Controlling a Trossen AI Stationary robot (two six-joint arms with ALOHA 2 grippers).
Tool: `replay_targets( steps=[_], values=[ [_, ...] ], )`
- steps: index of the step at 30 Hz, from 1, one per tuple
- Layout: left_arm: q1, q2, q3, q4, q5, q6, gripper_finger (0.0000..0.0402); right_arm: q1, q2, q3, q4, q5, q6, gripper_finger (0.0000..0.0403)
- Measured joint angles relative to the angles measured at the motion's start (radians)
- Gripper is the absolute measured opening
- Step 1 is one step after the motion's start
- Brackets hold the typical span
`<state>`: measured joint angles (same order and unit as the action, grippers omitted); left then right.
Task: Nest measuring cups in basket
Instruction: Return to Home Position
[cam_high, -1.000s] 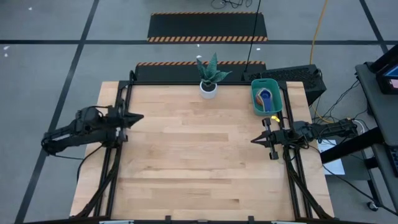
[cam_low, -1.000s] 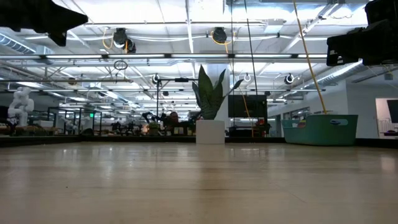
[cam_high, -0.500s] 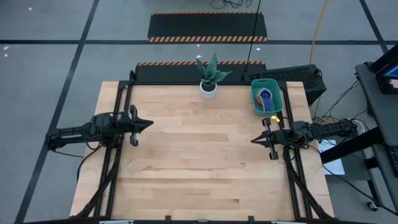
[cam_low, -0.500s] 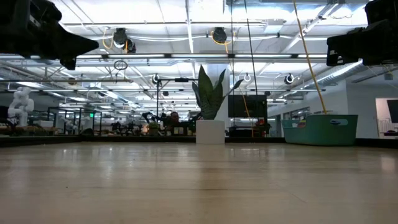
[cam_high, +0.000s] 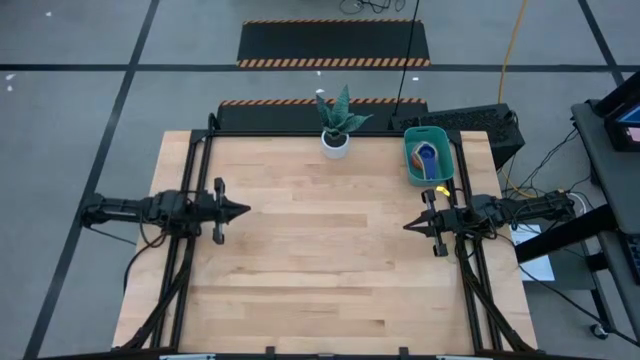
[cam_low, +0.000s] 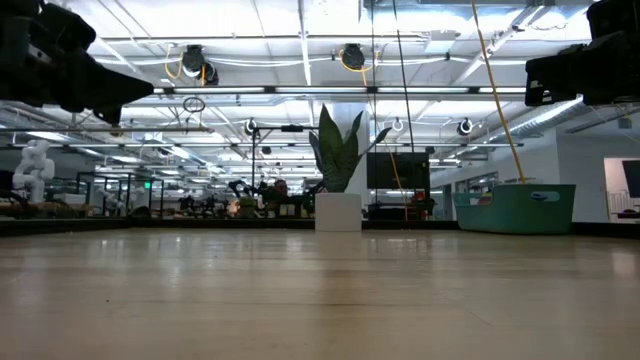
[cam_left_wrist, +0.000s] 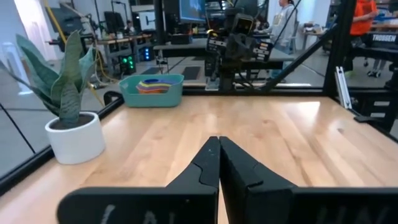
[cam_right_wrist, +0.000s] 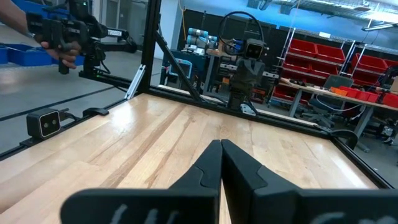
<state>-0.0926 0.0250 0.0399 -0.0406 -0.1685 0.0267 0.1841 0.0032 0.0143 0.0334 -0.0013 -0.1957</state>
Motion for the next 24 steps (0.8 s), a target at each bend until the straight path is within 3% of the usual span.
replay_targets(
  steps=[13,24],
  values=[
    [-0.004,-0.022,-0.001,-0.009,0.082,0.078,0.0000,0.000,0.000,0.000,0.000,0.000,0.000,0.0000],
    [0.031,-0.022,-0.001,-0.013,0.089,0.125,0.0000,0.000,0.000,0.000,0.000,0.000,0.000,0.0000]
  ],
)
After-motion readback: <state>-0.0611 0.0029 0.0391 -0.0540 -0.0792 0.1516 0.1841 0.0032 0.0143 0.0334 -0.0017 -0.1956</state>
